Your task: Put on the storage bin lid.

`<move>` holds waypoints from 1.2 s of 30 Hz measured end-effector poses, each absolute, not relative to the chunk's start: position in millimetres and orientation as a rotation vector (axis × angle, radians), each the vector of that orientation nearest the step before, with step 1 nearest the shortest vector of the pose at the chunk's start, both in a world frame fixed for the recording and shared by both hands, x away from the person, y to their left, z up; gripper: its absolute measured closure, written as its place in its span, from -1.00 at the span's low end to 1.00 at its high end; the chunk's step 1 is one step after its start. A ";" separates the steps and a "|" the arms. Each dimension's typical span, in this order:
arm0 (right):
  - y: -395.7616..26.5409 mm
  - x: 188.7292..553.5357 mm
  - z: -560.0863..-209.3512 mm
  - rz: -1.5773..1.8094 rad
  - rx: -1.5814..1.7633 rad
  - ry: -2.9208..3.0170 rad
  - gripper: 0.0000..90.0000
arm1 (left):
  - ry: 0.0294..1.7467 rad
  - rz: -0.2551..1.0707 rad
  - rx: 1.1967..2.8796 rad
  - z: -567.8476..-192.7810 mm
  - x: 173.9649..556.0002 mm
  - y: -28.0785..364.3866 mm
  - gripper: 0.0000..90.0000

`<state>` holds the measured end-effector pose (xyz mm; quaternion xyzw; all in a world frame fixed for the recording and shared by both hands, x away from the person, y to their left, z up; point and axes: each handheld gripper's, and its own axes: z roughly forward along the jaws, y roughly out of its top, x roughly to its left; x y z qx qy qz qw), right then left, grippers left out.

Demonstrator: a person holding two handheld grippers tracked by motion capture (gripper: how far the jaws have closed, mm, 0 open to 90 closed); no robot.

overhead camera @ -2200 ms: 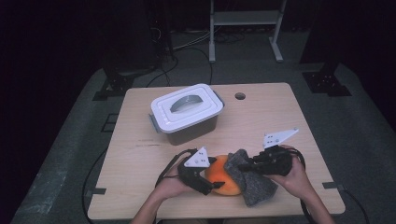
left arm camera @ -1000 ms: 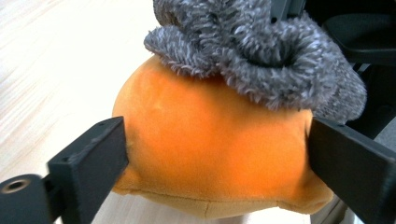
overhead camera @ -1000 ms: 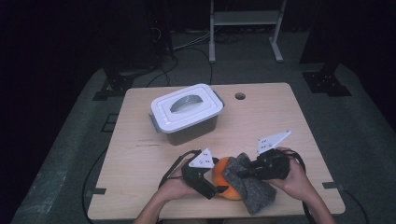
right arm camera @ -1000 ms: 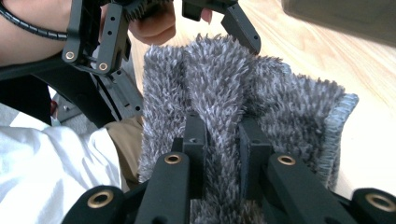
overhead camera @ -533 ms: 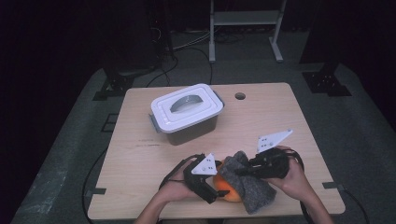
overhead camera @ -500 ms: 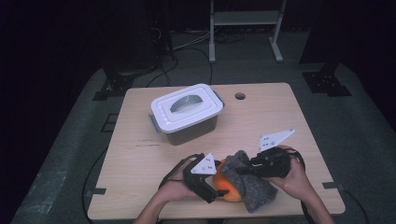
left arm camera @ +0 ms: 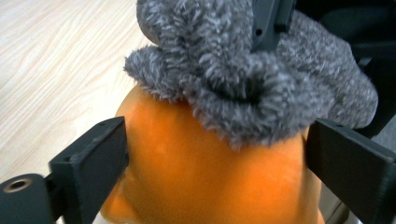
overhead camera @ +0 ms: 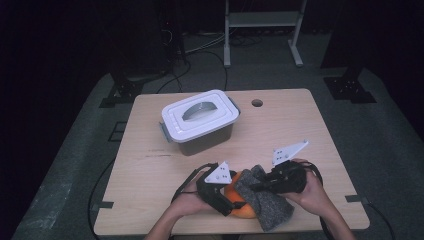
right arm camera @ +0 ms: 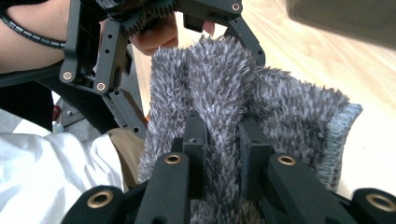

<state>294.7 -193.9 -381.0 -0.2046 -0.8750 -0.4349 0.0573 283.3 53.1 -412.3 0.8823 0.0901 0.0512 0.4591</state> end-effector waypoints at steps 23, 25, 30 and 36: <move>-208.4 302.4 -389.5 -1.293 -0.665 -2.623 0.67 | 0.159 0.120 2.218 -415.4 282.2 55.3 -0.82; -206.0 300.4 -388.5 -1.295 -0.654 -2.647 0.67 | 0.163 0.131 2.198 -413.1 281.8 52.4 -0.90; -188.6 292.8 -386.2 -1.326 -0.588 -2.677 0.66 | 0.160 0.149 2.206 -415.0 281.2 48.0 -0.87; -195.1 296.9 -390.9 -1.295 -0.615 -2.686 0.67 | 0.200 0.111 2.216 -421.1 288.6 59.4 -0.71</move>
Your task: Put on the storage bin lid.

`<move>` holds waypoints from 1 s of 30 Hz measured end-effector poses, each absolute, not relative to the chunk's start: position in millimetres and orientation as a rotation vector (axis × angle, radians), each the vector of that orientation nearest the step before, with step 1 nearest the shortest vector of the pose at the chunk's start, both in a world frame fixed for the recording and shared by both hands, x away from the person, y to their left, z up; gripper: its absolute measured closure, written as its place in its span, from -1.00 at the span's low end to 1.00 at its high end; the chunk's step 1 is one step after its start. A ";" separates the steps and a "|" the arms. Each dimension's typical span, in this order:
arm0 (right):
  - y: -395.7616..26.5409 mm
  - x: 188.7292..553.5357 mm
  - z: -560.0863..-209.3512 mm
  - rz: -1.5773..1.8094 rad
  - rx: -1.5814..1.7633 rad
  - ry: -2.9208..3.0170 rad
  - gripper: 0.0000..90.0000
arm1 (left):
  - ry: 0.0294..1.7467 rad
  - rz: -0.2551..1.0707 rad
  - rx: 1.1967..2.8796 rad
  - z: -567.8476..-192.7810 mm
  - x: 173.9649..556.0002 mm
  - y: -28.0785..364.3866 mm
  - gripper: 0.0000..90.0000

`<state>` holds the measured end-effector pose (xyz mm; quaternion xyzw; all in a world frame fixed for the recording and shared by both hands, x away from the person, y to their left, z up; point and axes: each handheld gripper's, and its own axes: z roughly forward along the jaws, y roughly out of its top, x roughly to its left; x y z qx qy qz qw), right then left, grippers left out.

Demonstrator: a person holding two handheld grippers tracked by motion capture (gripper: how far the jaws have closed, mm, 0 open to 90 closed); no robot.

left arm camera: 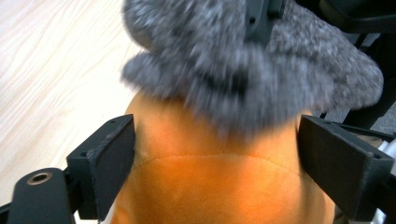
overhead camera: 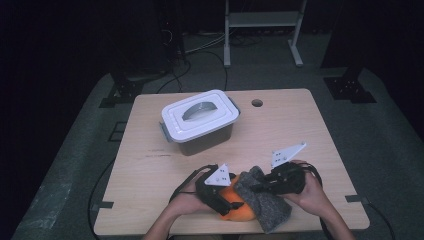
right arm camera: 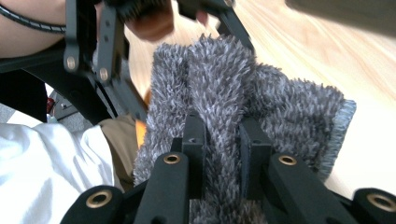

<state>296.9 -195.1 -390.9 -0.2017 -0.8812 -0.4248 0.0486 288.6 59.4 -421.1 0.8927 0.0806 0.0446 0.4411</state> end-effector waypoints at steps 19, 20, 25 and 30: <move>-198.9 301.4 -398.7 -1.356 -0.670 -2.635 0.68 | 0.210 0.122 2.218 -424.1 294.5 66.0 -0.62; -200.7 302.8 -401.3 -1.351 -0.678 -2.623 0.68 | 0.217 0.111 2.216 -425.4 296.5 68.9 -0.62; -215.8 312.2 -418.5 -1.348 -0.744 -2.520 0.69 | 0.251 0.062 2.191 -430.2 304.1 81.4 -0.62; -218.6 312.4 -415.7 -1.405 -0.766 -2.511 0.68 | 0.248 0.056 2.191 -429.6 304.6 81.9 -0.62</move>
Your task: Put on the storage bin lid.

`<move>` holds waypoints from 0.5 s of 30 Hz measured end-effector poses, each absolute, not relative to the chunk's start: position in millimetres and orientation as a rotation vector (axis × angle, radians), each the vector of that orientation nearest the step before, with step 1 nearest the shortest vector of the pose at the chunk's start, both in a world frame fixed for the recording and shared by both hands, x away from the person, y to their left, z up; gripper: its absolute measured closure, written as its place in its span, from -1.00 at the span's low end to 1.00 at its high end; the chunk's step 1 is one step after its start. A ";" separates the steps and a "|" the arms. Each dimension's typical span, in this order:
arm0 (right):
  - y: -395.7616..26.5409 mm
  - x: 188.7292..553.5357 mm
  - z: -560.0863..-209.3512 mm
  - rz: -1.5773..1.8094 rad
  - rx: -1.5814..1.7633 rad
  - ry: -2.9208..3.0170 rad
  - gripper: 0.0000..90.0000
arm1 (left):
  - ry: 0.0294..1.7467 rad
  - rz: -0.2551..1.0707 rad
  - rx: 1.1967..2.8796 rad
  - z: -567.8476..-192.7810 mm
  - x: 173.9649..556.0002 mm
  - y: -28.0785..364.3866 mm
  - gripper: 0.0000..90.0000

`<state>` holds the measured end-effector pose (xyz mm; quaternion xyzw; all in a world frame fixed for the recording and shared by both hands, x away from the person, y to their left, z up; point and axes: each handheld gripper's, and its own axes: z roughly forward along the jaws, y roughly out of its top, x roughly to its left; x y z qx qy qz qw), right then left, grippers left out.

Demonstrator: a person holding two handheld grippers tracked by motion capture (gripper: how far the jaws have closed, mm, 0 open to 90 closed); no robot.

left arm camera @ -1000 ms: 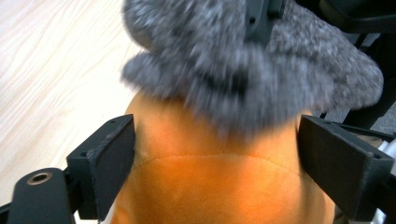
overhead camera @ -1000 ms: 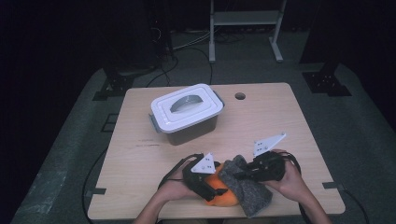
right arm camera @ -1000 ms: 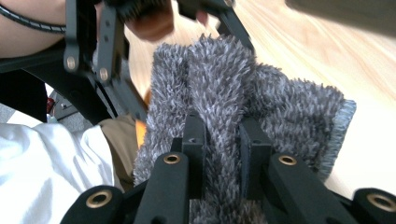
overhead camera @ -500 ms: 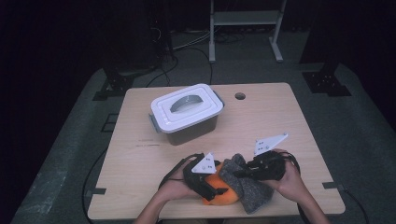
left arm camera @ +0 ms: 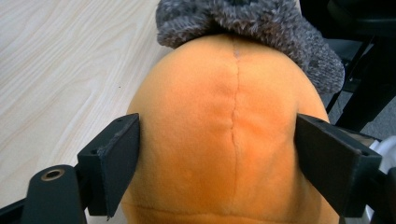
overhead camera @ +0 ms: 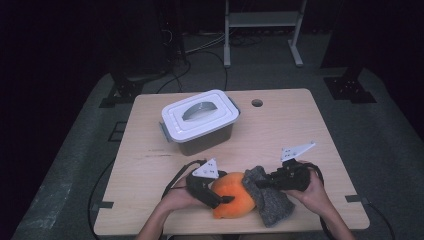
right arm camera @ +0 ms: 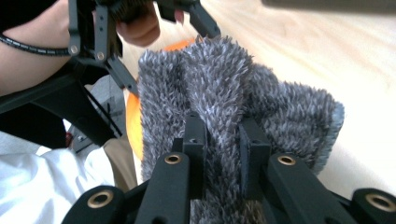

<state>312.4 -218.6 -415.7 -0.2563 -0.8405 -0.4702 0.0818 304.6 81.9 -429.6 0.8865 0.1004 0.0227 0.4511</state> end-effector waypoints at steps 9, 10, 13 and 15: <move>-218.2 316.0 -423.2 -1.351 -0.787 -2.533 0.68 | 0.237 0.053 2.184 -431.5 305.2 84.1 -0.62; -220.4 317.2 -426.1 -1.335 -0.800 -2.534 0.68 | 0.235 0.053 2.186 -431.4 305.2 84.4 -0.62; -227.2 320.0 -433.8 -1.279 -0.850 -2.550 0.68 | 0.234 0.053 2.183 -431.7 304.8 85.2 -0.62; -230.8 320.7 -434.0 -1.272 -0.868 -2.556 0.68 | 0.234 0.053 2.185 -431.5 304.8 85.6 -0.62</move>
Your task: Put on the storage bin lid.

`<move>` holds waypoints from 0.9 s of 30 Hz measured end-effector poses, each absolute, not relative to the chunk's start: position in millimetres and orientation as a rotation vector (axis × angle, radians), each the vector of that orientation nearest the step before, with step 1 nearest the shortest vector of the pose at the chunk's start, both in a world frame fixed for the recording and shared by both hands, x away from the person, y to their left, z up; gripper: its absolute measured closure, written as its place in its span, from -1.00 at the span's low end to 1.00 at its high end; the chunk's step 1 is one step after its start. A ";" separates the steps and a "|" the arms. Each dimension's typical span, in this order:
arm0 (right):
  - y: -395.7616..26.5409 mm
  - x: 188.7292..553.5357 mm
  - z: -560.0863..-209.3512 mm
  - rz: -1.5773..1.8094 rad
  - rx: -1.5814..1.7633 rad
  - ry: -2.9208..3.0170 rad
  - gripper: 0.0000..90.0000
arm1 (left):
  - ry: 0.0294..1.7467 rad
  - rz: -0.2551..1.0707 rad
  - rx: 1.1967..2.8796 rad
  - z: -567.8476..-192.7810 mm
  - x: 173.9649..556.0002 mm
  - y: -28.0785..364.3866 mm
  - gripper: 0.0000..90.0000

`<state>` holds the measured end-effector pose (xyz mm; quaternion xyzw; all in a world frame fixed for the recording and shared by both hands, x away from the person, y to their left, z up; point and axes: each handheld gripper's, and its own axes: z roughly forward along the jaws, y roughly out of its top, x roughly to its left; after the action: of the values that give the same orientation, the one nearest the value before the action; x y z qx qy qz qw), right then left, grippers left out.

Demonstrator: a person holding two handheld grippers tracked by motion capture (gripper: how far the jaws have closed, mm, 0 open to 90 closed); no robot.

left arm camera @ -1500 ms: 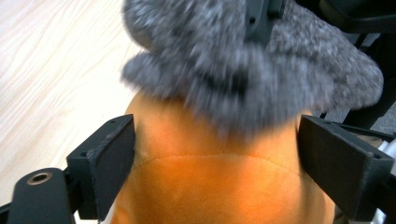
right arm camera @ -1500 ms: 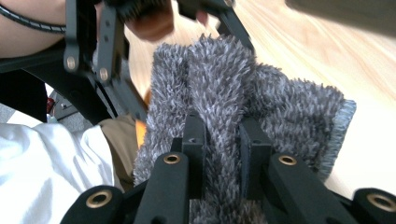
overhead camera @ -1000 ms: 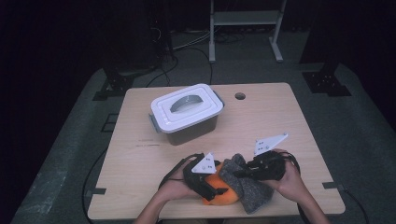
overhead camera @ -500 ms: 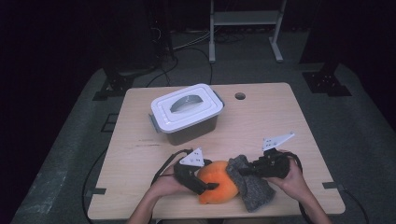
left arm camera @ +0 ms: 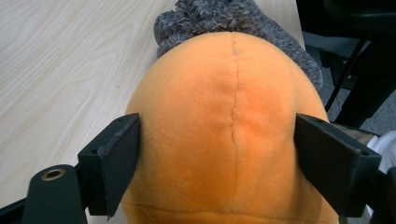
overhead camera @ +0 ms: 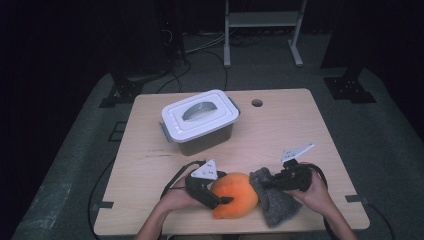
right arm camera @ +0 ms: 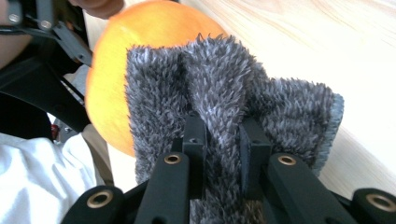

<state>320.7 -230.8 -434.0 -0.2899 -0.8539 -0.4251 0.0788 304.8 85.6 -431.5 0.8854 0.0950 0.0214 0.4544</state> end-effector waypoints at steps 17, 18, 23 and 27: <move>-231.4 321.4 -436.5 -1.210 -0.872 -2.545 0.68 | 0.234 0.063 2.190 -431.1 304.6 84.8 -0.62; -232.4 321.4 -433.3 -1.238 -0.868 -2.543 0.68 | 0.234 0.065 2.193 -430.6 304.1 84.2 -0.62; -228.8 316.8 -411.9 -1.404 -0.818 -2.492 0.68 | 0.197 0.097 2.200 -429.2 298.0 74.6 -0.62; -214.8 311.6 -414.3 -1.359 -0.748 -2.524 0.68 | 0.185 0.101 2.208 -429.1 297.4 75.3 -0.62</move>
<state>311.6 -214.8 -414.3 -0.2514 -0.8485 -0.4569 0.0896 297.4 75.3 -429.1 0.8911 0.0749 0.0408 0.4457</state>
